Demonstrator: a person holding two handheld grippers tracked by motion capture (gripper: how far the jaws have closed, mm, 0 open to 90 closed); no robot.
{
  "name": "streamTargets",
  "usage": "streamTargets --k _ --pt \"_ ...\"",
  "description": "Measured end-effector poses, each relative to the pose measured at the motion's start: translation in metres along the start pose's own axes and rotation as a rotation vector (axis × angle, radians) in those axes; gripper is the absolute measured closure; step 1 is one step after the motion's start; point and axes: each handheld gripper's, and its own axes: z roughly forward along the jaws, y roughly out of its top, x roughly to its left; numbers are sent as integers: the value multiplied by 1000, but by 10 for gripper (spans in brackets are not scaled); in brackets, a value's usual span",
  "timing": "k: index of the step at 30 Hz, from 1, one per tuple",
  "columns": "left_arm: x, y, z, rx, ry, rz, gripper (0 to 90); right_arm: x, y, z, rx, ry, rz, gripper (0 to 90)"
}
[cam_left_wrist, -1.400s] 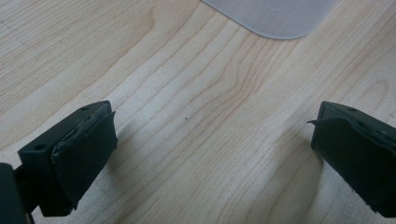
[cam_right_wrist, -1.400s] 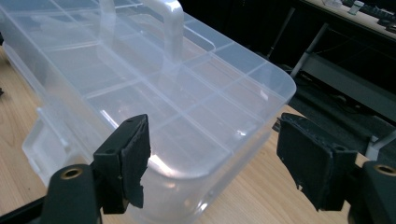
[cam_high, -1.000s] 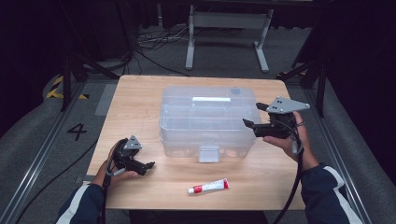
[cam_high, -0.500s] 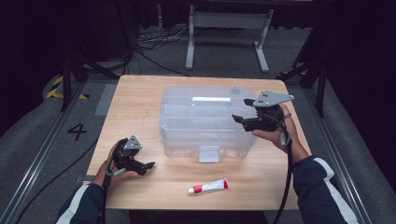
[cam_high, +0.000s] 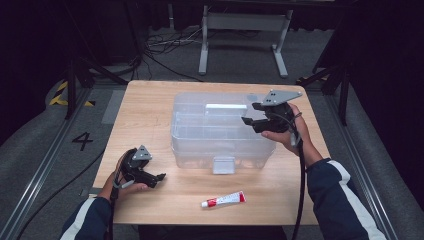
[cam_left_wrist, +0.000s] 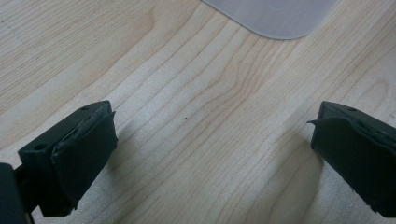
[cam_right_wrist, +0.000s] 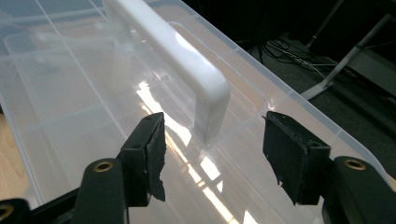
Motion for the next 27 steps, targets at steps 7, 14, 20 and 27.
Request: streamTargets --k 7,14,20,27 --pt "0 0 0 -1 0 1 4 -6 8 6 10 -11 11 489" --pt "0 0 0 -1 1 2 5 -5 13 11 30 -15 -14 585" --pt "0 0 0 1 0 0 5 -1 18 15 46 1 -58 710" --pt "0 0 0 1 3 -1 6 -1 20 16 53 9 -60 737"
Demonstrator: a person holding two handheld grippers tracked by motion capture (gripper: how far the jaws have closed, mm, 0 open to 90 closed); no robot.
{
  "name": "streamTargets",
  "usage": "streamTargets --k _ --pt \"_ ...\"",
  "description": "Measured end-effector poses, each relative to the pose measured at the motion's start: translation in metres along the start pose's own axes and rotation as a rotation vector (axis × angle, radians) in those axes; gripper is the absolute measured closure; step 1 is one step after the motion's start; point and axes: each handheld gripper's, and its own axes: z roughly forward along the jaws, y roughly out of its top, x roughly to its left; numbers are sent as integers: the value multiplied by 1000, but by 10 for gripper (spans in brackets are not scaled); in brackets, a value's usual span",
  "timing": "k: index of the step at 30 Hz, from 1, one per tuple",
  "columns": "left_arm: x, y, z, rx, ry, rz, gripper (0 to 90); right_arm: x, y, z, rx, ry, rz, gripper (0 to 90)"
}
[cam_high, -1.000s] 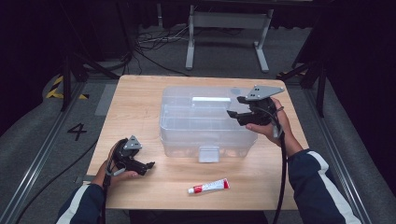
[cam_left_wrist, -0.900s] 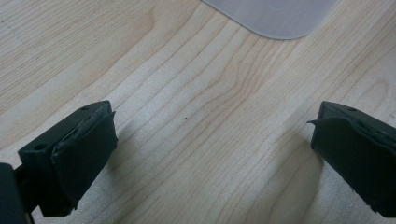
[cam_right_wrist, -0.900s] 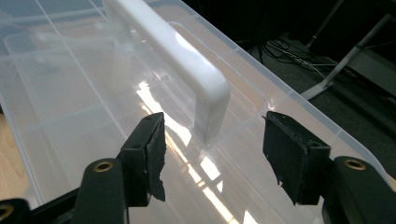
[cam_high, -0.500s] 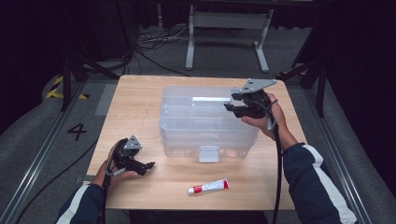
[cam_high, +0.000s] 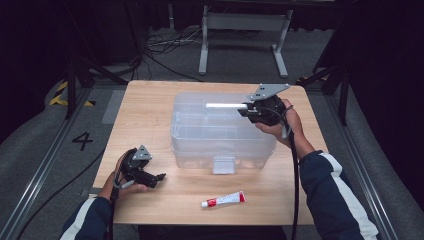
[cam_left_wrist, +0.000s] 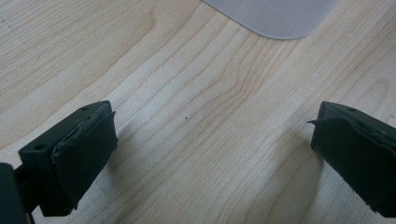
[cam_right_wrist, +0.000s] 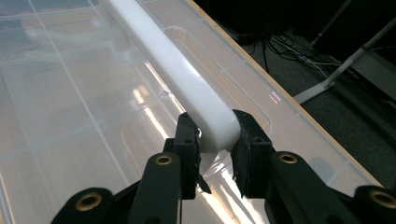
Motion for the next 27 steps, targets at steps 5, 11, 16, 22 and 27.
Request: streamTargets --k 5,11,16,22,27 --pt "4 0 -2 -29 10 -21 96 -3 3 0 18 16 13 738" --pt "5 2 -3 -44 14 -37 236 -9 12 0 53 23 39 736" --pt "8 6 -9 -52 15 -32 487 -14 17 0 68 33 59 734" --pt "9 19 -25 -135 23 -31 695 -20 24 1 95 48 74 734" --pt "3 34 -36 -201 38 15 856 -23 27 2 102 56 84 733"
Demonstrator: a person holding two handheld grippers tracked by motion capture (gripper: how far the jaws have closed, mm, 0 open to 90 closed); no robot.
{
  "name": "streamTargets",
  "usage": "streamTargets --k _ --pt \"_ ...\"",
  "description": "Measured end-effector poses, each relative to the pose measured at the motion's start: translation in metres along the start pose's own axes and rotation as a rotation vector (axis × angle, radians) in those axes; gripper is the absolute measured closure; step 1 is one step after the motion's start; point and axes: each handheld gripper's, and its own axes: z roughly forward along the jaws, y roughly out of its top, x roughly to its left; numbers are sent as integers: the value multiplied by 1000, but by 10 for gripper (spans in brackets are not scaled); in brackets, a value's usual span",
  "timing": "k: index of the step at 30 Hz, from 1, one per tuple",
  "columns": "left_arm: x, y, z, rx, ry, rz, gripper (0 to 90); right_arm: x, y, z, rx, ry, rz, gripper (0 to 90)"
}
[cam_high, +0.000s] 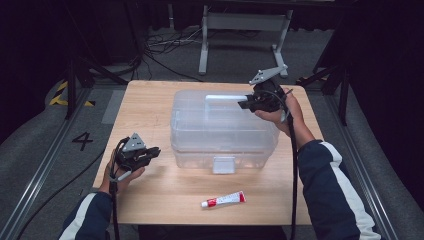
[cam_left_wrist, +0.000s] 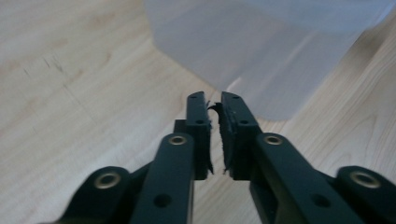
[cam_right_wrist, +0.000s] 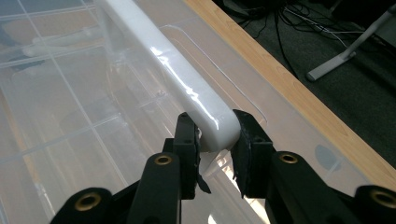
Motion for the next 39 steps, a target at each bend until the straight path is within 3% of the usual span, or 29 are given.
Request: streamTargets --k 8,24,32,35,39 --pt "-12 23 0 -75 -22 39 900 -4 4 0 -9 -4 15 730" --pt "-21 37 1 -172 -49 24 900 -5 6 0 -6 -5 14 728" --pt "-25 38 4 -173 -62 30 900 -5 6 0 -3 -7 11 720" --pt "-25 37 4 -171 -63 29 900 -1 5 -2 -6 -51 -7 661" --pt "-24 37 4 -173 -65 29 900 1 1 -7 -29 -55 -15 665"
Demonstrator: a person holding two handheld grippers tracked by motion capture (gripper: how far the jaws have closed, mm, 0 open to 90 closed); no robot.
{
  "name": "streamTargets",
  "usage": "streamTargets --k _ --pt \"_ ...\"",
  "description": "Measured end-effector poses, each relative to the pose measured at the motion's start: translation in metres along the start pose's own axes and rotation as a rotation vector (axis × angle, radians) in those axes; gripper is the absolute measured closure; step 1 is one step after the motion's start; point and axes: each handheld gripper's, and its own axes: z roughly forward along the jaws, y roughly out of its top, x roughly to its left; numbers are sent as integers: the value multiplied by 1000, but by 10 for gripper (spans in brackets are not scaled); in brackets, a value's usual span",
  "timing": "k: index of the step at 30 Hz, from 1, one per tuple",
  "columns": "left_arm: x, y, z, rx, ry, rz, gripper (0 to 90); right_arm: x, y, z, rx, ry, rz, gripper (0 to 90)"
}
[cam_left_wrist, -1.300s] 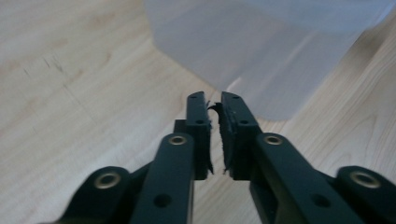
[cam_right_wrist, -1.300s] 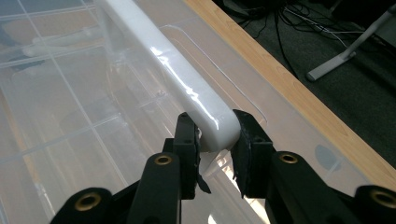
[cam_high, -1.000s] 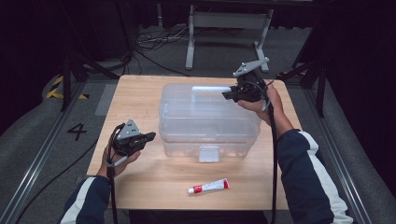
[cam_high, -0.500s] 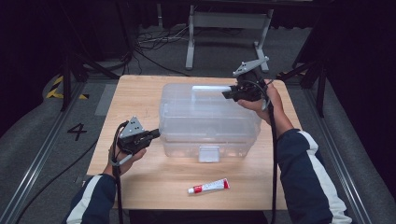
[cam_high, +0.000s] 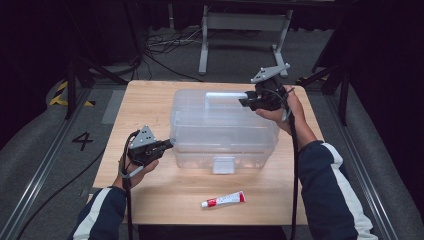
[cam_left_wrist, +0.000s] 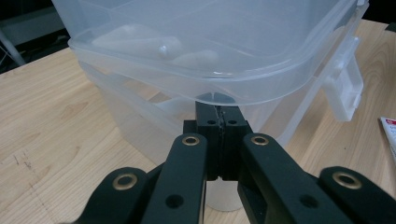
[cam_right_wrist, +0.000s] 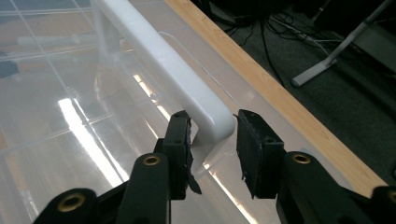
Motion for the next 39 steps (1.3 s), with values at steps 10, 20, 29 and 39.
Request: streamTargets --k 10,20,29,39 --pt "0 0 0 1 1 5 900 0 -18 -19 -63 -38 -8 640" --pt "-1 0 0 5 5 13 900 -6 -53 -54 -141 -64 -16 595" --pt "0 0 0 5 3 10 900 -9 -83 -75 -204 -90 3 580" --pt "-1 1 0 9 7 13 900 -4 -115 -87 -209 -120 3 512"
